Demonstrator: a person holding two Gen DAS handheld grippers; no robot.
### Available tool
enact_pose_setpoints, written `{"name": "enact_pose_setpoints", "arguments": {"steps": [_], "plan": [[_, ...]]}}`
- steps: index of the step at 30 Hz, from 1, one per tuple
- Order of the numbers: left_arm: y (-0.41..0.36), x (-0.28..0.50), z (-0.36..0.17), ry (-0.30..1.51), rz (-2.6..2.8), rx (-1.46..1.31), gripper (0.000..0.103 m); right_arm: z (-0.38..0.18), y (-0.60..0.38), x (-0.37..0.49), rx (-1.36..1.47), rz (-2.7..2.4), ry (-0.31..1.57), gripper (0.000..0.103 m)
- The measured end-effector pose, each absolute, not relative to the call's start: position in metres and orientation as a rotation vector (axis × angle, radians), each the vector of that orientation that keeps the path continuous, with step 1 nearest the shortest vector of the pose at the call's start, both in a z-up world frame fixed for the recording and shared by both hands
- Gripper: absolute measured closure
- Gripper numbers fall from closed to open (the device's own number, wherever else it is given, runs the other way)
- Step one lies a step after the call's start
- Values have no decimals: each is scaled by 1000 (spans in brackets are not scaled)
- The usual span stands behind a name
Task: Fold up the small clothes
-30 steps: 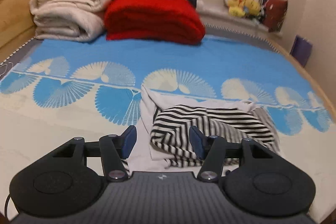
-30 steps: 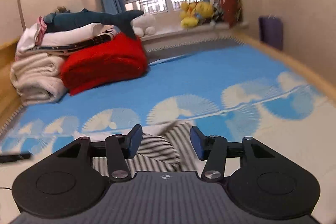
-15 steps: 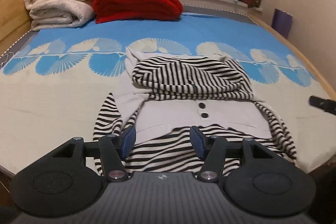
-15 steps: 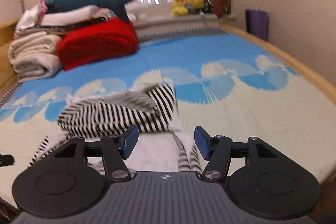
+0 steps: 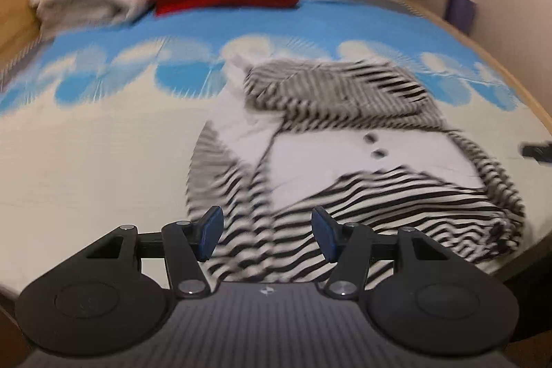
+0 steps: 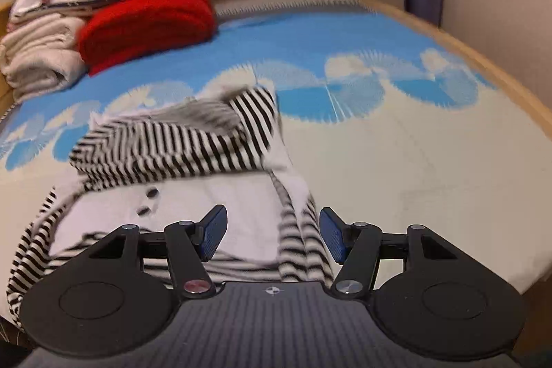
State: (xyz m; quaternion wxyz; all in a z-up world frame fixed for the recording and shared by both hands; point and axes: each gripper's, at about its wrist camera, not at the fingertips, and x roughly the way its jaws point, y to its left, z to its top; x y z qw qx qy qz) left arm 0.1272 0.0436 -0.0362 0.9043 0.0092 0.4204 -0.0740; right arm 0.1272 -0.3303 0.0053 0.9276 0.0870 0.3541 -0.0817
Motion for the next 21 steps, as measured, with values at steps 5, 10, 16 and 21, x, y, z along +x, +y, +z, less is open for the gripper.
{"name": "enact_pose_setpoints", "arguments": {"steps": [5,10,16,21], "plan": [[68,153,-67,1017,-98,-237,36,-23,-350,134,232,-218,874,41],[68,168,-84,1073,10,-229,29,-48,-360,142,270,-254,990,41],[66,174,-103,1139,106,-190,28,-70,-359,148,244,-276,1086,40],[65,174,-113,1164,133,-187,28,-80,-358,146,221,-287,1139,36]]}}
